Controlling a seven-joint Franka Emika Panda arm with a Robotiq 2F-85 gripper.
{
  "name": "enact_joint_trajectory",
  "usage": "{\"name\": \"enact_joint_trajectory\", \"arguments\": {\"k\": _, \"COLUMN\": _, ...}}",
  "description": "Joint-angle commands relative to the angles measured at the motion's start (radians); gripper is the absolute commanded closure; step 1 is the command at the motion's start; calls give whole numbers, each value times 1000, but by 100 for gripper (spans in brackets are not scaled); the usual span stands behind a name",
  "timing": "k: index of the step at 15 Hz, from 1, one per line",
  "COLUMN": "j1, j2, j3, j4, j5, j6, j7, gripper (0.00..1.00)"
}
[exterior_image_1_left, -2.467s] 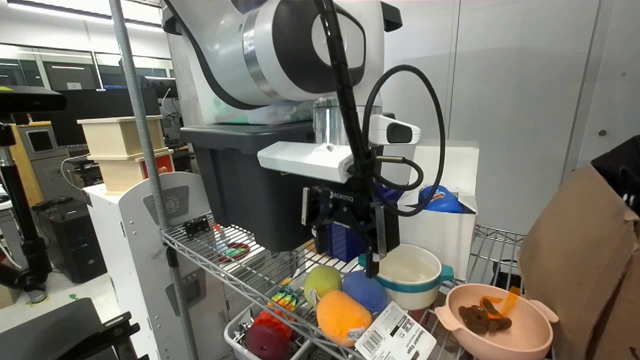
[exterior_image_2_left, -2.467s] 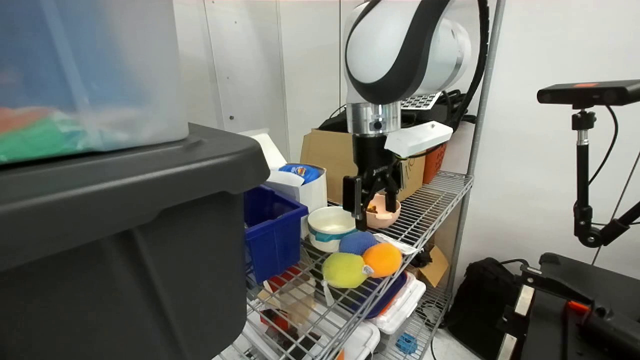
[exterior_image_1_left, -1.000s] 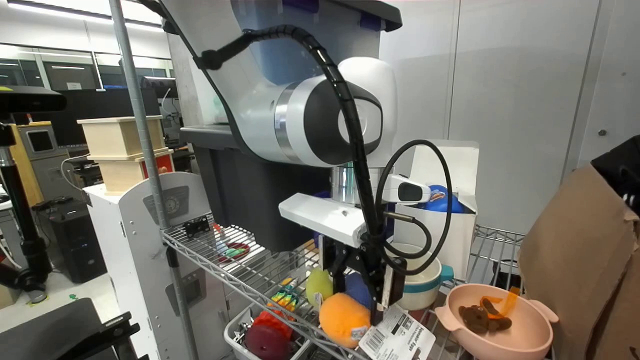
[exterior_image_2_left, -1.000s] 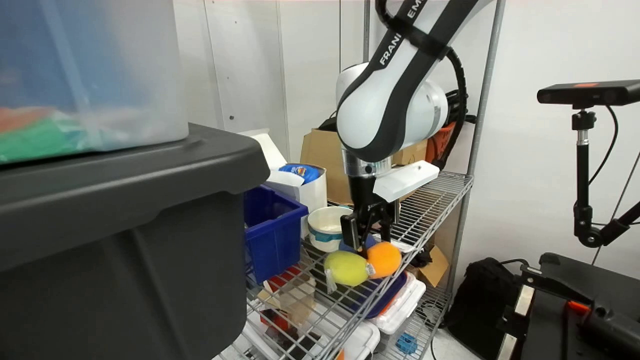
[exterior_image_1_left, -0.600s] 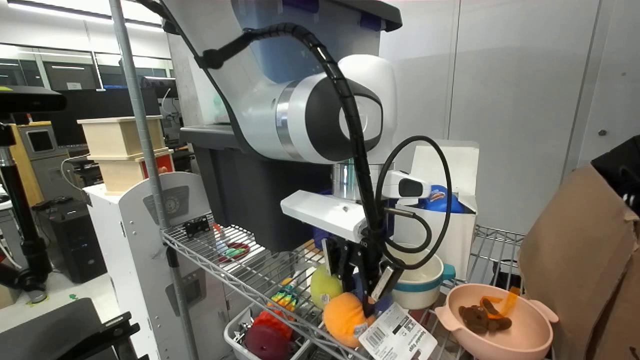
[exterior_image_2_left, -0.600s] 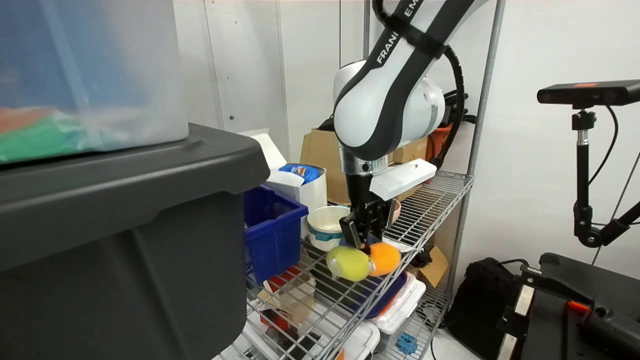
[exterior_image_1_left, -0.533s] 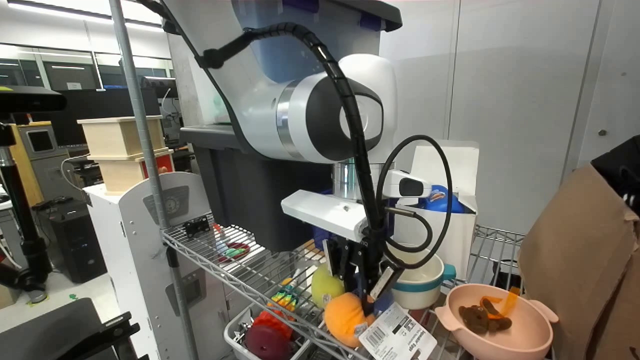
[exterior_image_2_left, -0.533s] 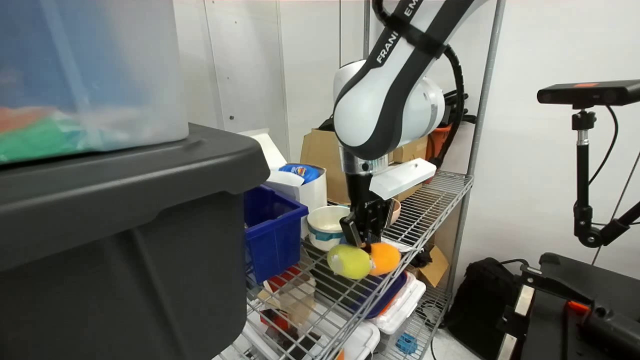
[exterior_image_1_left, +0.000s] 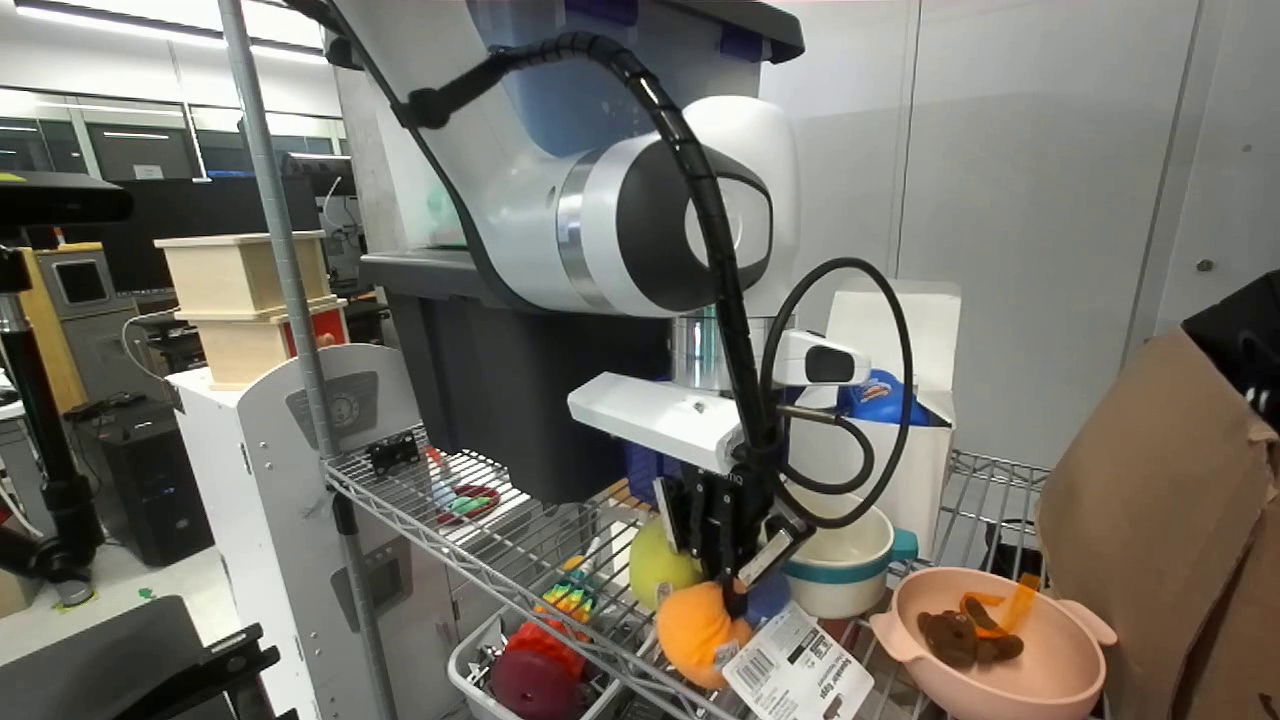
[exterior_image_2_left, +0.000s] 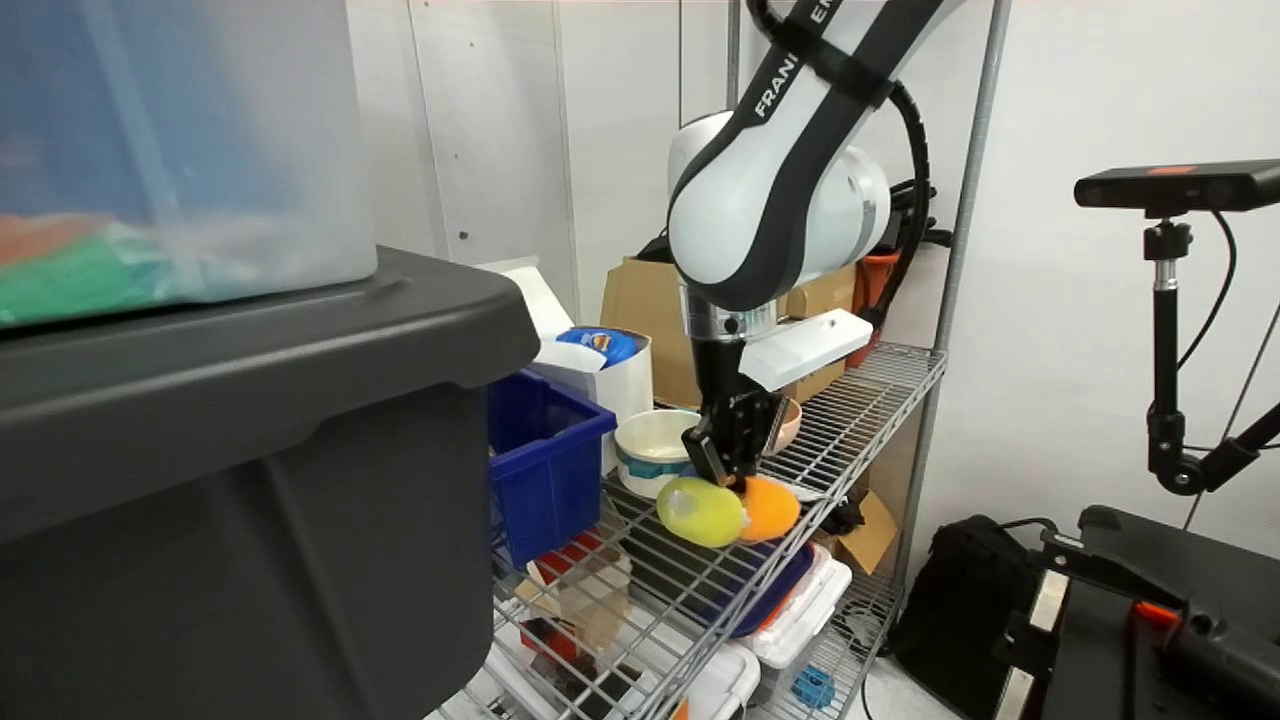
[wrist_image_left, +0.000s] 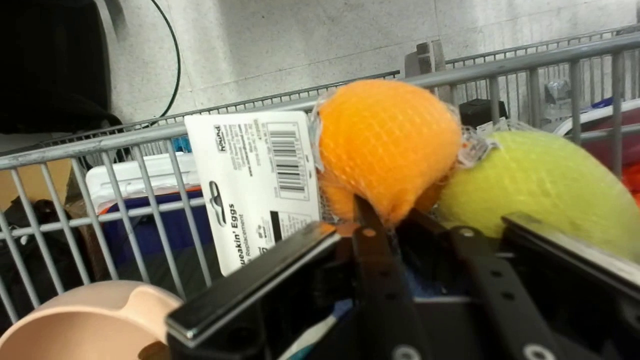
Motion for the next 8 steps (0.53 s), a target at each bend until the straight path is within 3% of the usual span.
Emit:
{"name": "enact_joint_trajectory", "arguments": {"k": 1, "j1": 8, "j2": -66, "j3": -7, "j4": -44, "j5": -7, "j6": -5, "j7": -1, "gripper": 97}}
{"name": "enact_joint_trajectory", "arguments": {"k": 8, "j1": 7, "j2": -156, "j3": -7, "j4": -111, "j5": -20, "j6": -6, "j7": -17, "gripper": 97}}
